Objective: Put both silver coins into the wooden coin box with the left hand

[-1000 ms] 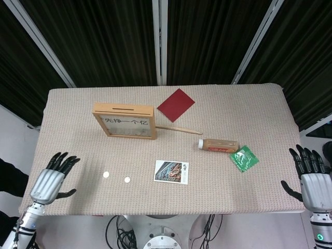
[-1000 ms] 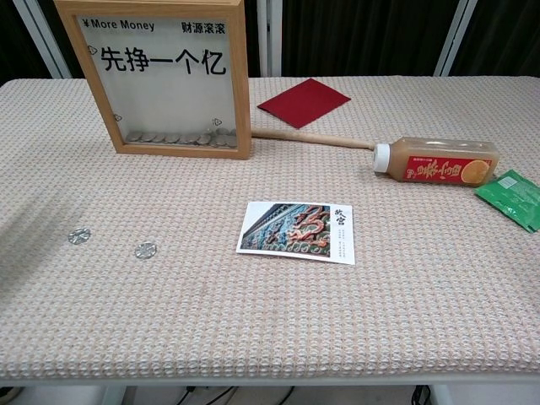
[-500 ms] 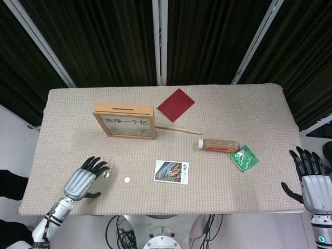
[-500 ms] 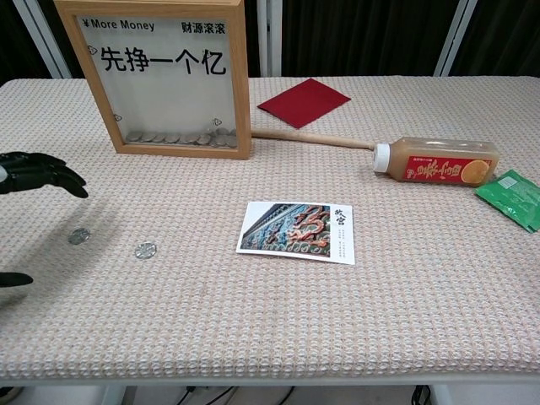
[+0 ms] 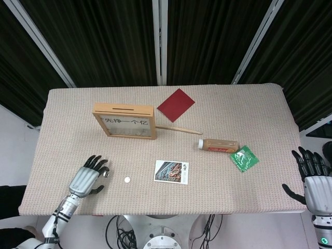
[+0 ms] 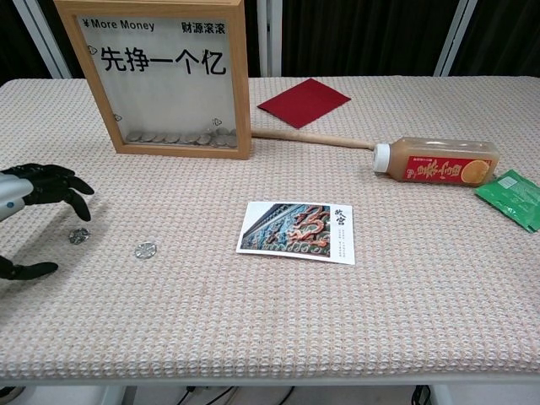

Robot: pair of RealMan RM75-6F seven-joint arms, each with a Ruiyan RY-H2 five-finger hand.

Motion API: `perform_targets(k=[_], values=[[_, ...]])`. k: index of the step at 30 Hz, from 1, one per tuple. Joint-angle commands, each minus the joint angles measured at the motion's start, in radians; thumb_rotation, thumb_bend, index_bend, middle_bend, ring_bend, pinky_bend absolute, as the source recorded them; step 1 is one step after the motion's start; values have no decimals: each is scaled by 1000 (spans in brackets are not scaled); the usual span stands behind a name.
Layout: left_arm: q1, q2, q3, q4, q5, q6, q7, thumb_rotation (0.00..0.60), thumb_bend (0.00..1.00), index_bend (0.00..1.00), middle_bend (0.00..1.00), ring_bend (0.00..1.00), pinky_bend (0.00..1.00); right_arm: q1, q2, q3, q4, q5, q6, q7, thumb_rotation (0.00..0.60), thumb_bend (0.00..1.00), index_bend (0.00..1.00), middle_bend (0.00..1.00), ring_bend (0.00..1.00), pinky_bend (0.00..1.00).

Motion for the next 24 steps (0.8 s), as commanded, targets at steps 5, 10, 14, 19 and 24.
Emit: perform_targets(k=[5, 10, 14, 19, 24], values=[[-8, 6, 12, 1, -13, -21, 2, 600, 284, 329, 137, 11, 69, 0, -3, 1, 4, 3, -1, -2, 600, 88, 0, 0, 0, 0], [-10, 0, 13, 3, -18, -18, 1, 600, 284, 333, 137, 11, 67, 1, -3, 2, 3, 4, -3, -3, 600, 89, 0, 0, 0, 0], [-15, -4, 10, 4, -23, -16, -6, 600, 284, 334, 137, 11, 67, 3, -4, 3, 7, 7, -8, 0, 600, 89, 0, 0, 0, 0], [-17, -5, 9, 9, -32, -17, -6, 600, 283, 348, 137, 11, 67, 7, -4, 5, 10, 11, -16, 12, 600, 89, 0, 0, 0, 0], [-17, -12, 10, 21, -38, -13, -5, 600, 282, 358, 139, 11, 69, 10, -5, 7, 16, 18, -25, 16, 600, 89, 0, 0, 0, 0]])
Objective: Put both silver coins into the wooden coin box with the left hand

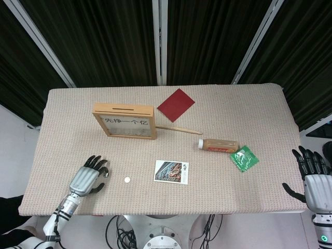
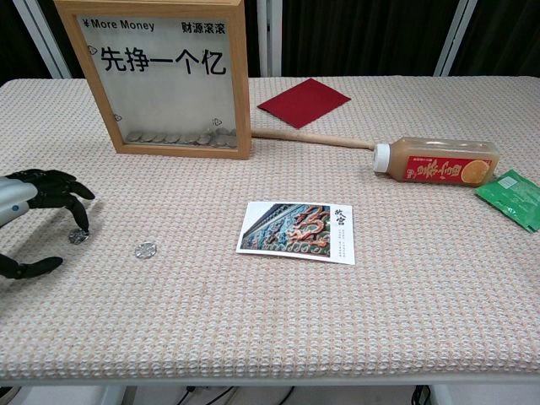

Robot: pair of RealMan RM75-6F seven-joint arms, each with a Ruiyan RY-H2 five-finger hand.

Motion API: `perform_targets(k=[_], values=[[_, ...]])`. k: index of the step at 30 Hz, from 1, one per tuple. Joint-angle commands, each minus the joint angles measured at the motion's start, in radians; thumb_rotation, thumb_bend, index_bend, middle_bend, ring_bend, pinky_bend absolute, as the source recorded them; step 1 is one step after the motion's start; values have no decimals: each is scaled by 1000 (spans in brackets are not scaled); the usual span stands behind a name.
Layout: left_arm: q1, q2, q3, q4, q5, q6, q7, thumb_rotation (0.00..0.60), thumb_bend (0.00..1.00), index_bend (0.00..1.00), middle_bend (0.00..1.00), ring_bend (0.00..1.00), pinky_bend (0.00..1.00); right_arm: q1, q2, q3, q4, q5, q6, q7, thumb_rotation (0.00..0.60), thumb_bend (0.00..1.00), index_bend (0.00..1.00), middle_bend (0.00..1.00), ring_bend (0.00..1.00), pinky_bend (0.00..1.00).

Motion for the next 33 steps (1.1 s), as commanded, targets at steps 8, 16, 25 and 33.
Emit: perform_targets(k=[8, 16, 25, 33], values=[[-2, -5, 1, 9, -10, 2, 3, 600, 282, 368, 141, 11, 69, 5, -3, 0, 5, 5, -11, 0, 600, 88, 0, 0, 0, 0], [-6, -10, 1, 18, -16, -1, 1, 600, 282, 381, 144, 11, 69, 5, -4, -1, 4, 6, -12, -6, 600, 89, 0, 0, 0, 0], [-6, -30, 0, 44, -11, 14, -16, 600, 283, 423, 155, 11, 72, 7, -9, 4, 11, 17, -16, -6, 600, 92, 0, 0, 0, 0], [-11, -55, -3, 76, -17, 10, -31, 600, 282, 452, 167, 11, 76, 10, -11, -2, 26, 16, -27, 6, 600, 92, 0, 0, 0, 0]])
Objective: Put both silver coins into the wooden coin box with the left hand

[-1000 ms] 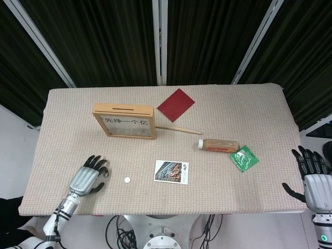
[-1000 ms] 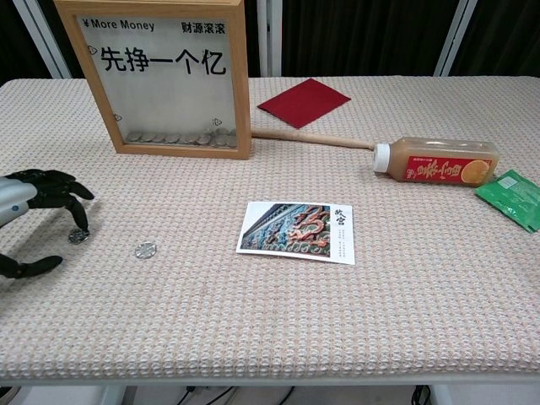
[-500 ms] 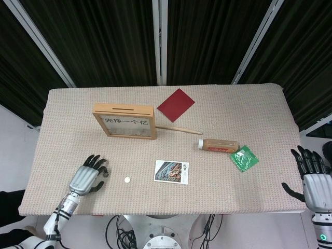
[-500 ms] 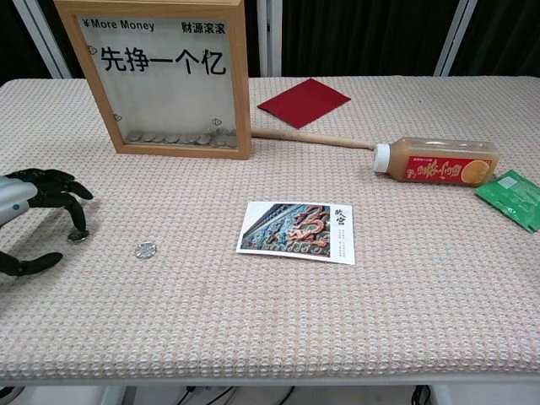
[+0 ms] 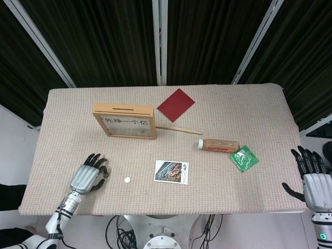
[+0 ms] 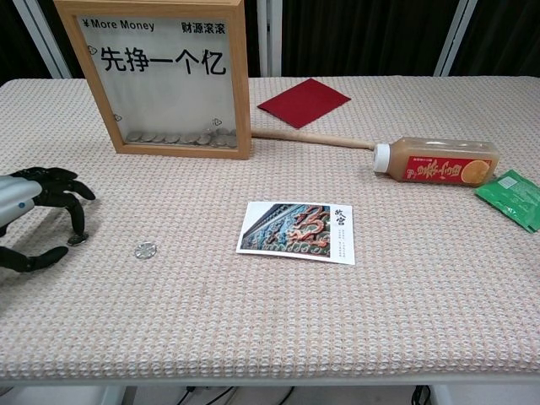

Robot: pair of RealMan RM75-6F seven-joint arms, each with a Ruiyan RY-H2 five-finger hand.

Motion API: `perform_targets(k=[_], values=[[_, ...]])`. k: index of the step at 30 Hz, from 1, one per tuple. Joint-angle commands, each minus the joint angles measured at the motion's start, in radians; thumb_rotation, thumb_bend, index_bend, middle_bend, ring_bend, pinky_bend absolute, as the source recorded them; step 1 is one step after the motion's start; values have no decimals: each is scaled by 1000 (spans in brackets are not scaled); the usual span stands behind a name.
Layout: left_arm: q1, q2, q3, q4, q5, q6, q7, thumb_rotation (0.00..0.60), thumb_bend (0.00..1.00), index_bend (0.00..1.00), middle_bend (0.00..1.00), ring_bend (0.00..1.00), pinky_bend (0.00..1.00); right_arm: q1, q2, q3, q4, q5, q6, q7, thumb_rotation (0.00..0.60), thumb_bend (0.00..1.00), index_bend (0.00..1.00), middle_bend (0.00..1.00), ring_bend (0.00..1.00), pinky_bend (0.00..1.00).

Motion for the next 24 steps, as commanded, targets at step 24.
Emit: perform_targets(k=[24], values=[[-15, -52, -14, 68, 9, 21, -80, 600, 281, 497, 206, 13, 79, 8, -5, 3, 19, 15, -16, 13, 600, 92, 0, 0, 0, 0]])
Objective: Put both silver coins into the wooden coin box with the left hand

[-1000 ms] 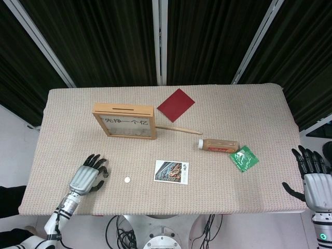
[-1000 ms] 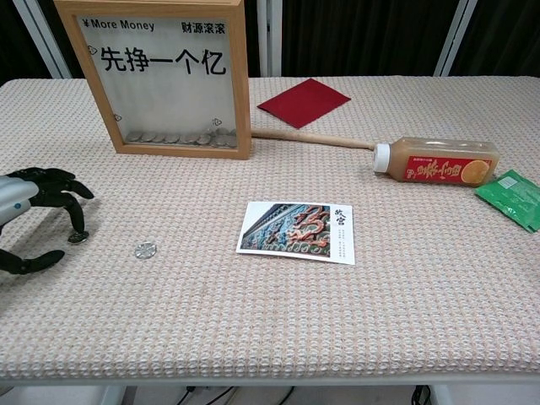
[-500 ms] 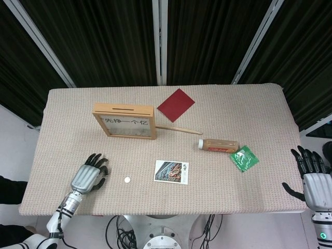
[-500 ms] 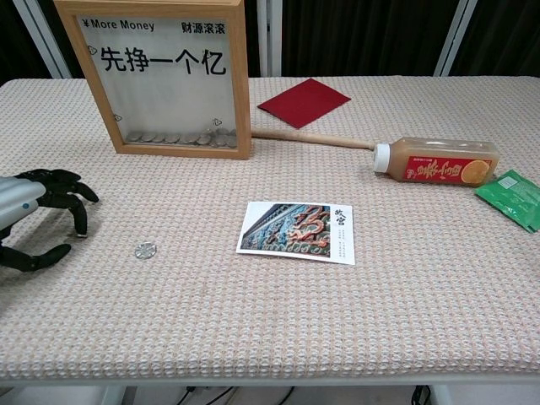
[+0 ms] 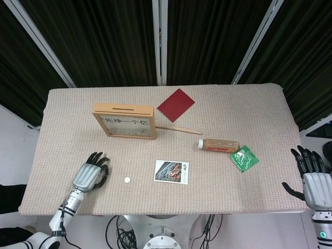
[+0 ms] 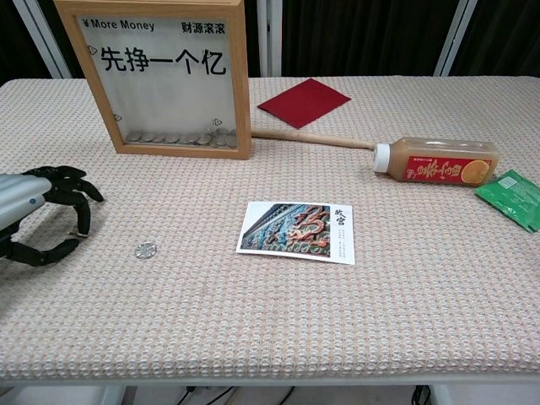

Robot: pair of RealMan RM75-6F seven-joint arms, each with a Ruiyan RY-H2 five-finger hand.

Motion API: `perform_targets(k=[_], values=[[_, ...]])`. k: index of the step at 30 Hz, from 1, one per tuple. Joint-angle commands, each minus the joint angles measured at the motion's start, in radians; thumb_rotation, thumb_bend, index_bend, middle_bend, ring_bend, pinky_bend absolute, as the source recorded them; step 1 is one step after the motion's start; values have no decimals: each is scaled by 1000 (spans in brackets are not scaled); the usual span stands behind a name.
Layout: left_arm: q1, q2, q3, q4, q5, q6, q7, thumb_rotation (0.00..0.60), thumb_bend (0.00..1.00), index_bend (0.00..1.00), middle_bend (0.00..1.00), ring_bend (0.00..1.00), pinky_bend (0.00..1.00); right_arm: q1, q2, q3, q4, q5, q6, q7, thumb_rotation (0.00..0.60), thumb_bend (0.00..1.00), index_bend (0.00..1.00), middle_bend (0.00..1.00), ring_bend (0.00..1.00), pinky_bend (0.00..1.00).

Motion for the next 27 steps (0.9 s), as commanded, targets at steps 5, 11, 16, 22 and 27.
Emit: perform_targets(k=[5, 11, 16, 22, 27], values=[[2, -27, -8, 34, 15, 36, -36, 600, 281, 465, 239, 38, 86, 1, -2, 0, 2, 5, -6, -1, 600, 92, 0, 0, 0, 0], [3, -45, -3, 64, 37, 63, -88, 600, 282, 400, 255, 42, 89, 0, -3, -1, 2, 7, -6, -2, 600, 92, 0, 0, 0, 0], [6, -58, -6, 87, 43, 84, -106, 600, 282, 464, 279, 73, 129, 0, -1, -2, 0, 7, -6, -5, 600, 92, 0, 0, 0, 0], [5, -60, -5, 92, 37, 77, -105, 600, 282, 505, 283, 79, 142, 0, -1, -2, 1, 10, -9, -4, 600, 91, 0, 0, 0, 0], [4, -62, -7, 95, 36, 79, -106, 600, 288, 516, 290, 78, 141, 0, -1, -1, 5, 14, -11, -2, 600, 92, 0, 0, 0, 0]])
